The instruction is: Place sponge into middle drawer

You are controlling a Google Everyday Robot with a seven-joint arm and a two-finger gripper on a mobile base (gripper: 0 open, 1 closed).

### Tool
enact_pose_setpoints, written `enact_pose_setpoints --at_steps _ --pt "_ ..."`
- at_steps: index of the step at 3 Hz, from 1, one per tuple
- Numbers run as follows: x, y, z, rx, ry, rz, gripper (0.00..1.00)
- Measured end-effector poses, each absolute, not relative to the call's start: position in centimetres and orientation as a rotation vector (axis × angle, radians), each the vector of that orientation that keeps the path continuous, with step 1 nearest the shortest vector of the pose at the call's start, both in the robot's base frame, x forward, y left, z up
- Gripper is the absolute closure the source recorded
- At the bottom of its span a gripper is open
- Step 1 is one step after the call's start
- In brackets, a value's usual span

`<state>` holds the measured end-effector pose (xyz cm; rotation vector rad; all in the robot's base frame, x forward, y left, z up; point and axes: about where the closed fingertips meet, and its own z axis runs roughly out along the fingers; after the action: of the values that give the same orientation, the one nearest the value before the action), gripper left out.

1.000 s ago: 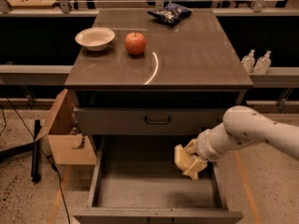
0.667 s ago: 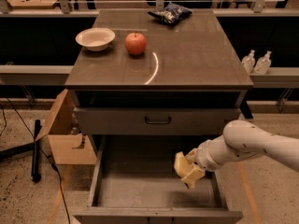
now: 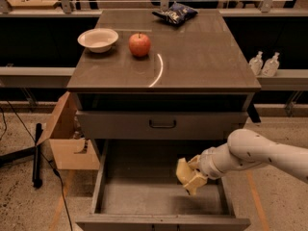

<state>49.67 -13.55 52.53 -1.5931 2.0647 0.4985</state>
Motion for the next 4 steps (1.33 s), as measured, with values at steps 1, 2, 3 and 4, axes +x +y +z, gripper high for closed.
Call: enact_pose_setpoints --at_steps 1,2,3,4 --pt "50.3 -11.2 51.0 -1.581 1.966 0.534 1.00" --pt "51.1 -8.2 49.2 -1.607 1.869 0.571 1.00" --pt "51.6 -5.6 47.2 -1.652 1.798 0.575 1.00" --pt "51.9 -3.4 45.4 -1.718 1.742 0.554 0.83"
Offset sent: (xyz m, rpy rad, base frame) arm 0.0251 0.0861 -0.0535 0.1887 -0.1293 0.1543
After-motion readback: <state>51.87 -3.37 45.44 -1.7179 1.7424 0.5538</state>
